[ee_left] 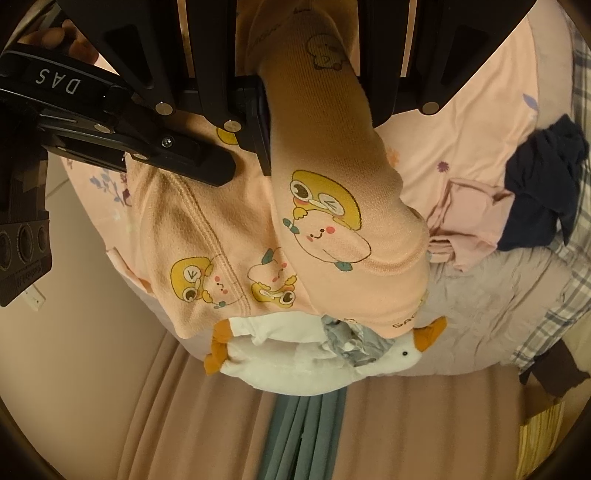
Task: Fold small clothes
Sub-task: 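Hold the lifted folded shirt up with both grippers, then lower the folded shirt onto the duvet with both grippers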
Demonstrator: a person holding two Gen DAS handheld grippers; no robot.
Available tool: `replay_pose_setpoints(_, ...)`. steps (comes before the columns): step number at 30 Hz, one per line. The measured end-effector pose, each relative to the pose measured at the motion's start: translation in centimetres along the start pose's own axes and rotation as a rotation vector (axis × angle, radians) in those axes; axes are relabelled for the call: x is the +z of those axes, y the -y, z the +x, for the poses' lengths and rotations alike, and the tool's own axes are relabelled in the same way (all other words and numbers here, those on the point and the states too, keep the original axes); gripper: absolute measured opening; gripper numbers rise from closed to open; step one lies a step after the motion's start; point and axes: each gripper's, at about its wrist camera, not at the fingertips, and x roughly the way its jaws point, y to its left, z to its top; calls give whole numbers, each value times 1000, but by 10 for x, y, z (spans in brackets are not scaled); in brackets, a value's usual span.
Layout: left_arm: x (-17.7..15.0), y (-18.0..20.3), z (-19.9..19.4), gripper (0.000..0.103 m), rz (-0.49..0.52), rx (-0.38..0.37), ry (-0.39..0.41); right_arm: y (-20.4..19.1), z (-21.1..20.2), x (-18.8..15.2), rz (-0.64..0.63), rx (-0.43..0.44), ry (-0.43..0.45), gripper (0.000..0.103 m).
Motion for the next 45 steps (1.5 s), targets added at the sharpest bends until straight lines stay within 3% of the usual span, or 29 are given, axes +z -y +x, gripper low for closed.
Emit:
replay_pose_setpoints(14,-3,-9,10,24,15,-60,12,7,3,-1,10,3,7,25)
replay_pose_setpoints(22,0,-18,22,24,-12,-68,-18,14,23,3,9,-8,-24,25)
replay_pose_setpoints(35,0,-17,21,24,-6,-81,-2,12,20,8,-23,-12,-27,25)
replay_pose_setpoints(40,-1,-22,44,26,-32,-96,-33,20,28,8,-20,-24,-25,25)
replay_pose_setpoints(45,-14,-24,79,26,-1,-63,-49,45,57,1,-3,-37,-66,25)
